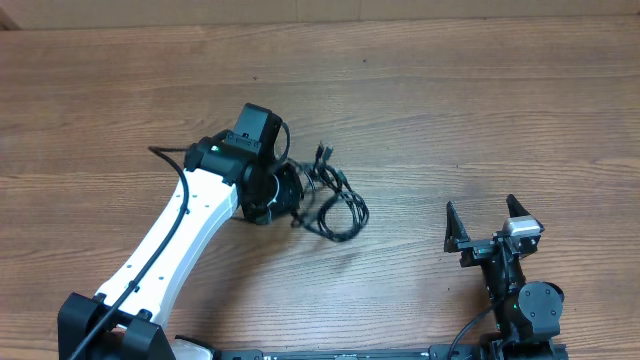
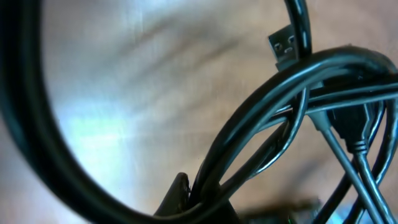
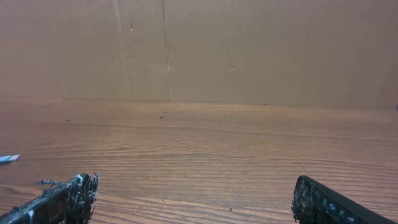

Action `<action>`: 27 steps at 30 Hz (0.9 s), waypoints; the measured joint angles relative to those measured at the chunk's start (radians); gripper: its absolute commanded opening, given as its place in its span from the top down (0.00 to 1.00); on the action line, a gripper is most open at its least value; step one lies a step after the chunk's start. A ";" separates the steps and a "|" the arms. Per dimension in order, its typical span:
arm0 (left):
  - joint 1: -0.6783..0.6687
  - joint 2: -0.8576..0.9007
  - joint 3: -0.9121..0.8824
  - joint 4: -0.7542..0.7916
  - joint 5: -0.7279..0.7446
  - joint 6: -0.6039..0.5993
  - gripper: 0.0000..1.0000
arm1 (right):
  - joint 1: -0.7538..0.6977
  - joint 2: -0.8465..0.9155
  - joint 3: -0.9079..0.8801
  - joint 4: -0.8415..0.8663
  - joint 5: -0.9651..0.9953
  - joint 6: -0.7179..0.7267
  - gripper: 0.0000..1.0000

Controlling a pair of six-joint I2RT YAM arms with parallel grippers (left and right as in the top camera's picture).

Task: Untangle cables
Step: 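Lift the grasped cable bundle with the left gripper toward the center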

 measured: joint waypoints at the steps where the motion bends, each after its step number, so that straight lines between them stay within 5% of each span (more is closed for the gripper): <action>1: 0.000 0.000 0.000 -0.035 0.032 -0.003 0.96 | 0.000 0.000 0.000 0.000 0.000 0.001 0.00; 17: 0.000 0.000 0.000 -0.309 0.520 -0.027 0.96 | 0.000 0.000 0.000 0.001 0.000 0.000 0.00; 27: 0.000 0.000 0.000 -0.364 0.745 -0.211 0.96 | 0.000 0.000 0.000 0.000 0.000 0.000 0.00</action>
